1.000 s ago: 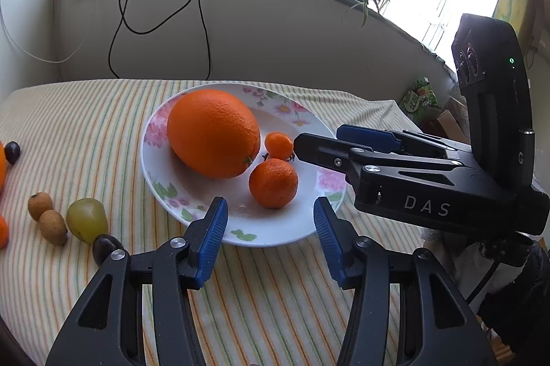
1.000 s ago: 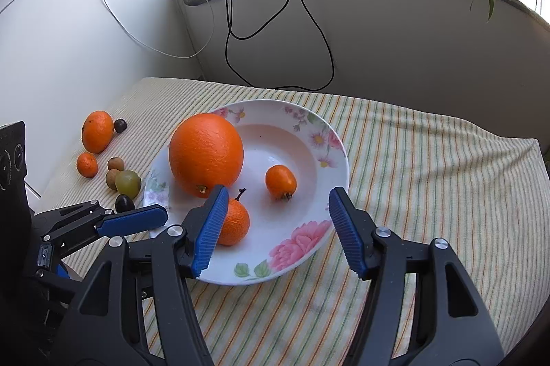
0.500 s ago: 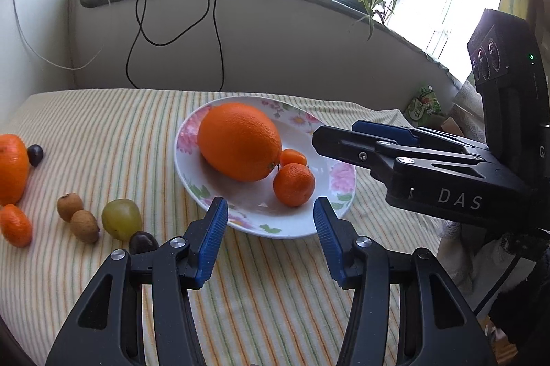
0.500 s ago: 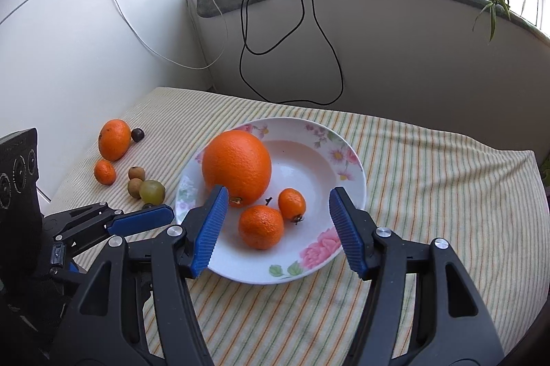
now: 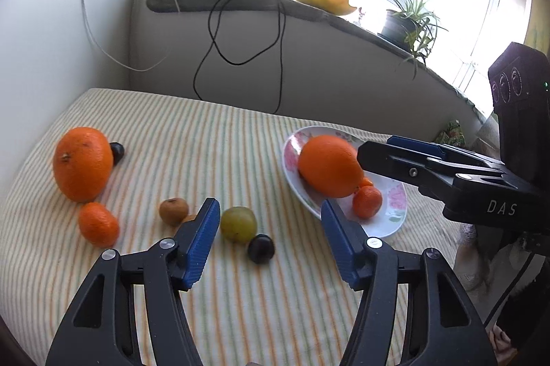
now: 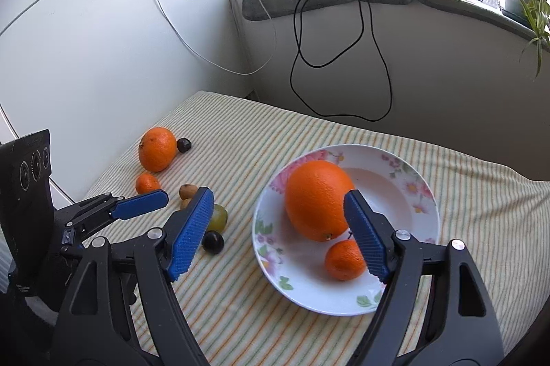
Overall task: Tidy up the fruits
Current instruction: 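Move both tools to the large orange lying on the cloth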
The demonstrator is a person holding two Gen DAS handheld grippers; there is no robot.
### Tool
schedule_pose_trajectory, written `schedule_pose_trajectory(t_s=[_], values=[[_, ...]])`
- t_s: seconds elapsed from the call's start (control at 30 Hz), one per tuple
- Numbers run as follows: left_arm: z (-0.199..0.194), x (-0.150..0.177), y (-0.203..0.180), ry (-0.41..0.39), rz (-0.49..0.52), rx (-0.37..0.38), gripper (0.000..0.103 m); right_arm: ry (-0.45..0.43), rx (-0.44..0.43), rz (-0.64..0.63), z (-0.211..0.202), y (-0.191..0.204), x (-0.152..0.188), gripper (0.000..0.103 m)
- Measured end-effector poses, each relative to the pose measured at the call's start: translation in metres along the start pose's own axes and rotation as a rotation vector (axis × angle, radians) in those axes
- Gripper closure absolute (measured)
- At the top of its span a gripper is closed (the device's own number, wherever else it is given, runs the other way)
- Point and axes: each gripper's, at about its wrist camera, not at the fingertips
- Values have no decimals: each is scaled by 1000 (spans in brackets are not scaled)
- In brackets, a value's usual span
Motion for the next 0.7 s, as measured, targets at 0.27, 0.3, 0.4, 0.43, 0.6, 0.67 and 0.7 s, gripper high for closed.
schedule_pose_trajectory(t_s=[0.27, 0.3, 0.4, 0.43, 0.6, 0.67, 0.7], values=[[-24, -1, 49, -42, -66, -52, 37, 26, -74, 33, 19, 26, -11, 12], [-26, -2, 55, -44, -75, -59, 37, 32, -84, 34, 21, 29, -12, 12], [-33, -3, 74, -53, -99, -87, 37, 46, -111, 30, 29, 41, -18, 12], [-35, -3, 81, -55, -107, -95, 37, 48, -115, 25, 32, 45, -20, 12], [-40, -6, 113, -50, -129, -122, 37, 66, -153, 15, 48, 67, -29, 12], [-40, -7, 125, -50, -149, -123, 37, 76, -175, 5, 57, 76, -32, 12], [-39, -8, 130, -49, -155, -128, 37, 86, -186, 7, 62, 81, -34, 12]])
Point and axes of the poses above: each gripper's, at about its wrist camera, not at the fingertips, and z roughly the way its jaws point, y to its left, x to its underside, and after that the axes turned 6 degrees about x, right-handed
